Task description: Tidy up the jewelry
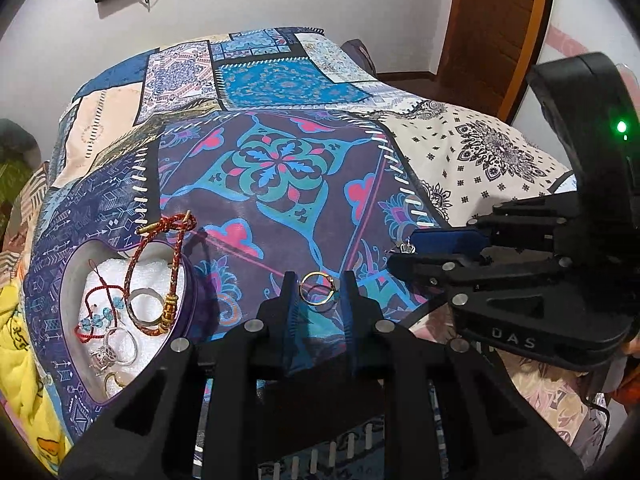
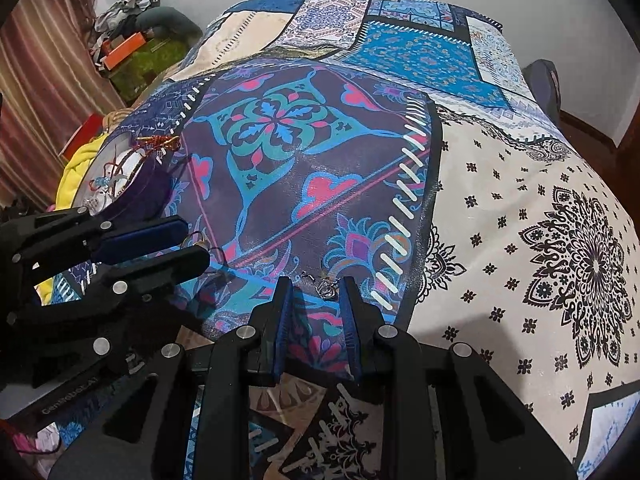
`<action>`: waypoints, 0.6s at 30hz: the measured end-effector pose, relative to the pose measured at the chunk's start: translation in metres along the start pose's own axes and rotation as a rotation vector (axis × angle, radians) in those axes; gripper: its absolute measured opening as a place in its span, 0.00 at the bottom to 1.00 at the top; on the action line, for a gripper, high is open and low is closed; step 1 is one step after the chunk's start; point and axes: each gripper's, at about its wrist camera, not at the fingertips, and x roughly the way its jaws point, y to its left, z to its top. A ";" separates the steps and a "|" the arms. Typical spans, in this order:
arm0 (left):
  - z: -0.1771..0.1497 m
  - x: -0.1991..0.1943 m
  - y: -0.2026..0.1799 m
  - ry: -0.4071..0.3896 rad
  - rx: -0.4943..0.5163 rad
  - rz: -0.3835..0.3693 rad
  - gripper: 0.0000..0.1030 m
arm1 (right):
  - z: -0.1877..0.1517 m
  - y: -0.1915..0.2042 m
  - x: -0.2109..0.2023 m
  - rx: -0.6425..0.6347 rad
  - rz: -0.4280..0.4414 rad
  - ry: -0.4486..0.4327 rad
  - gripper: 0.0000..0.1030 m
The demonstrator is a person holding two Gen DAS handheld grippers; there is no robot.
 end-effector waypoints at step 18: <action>0.006 -0.037 0.012 -0.065 -0.034 0.019 0.19 | 0.013 -0.002 -0.041 0.070 0.038 -0.127 0.09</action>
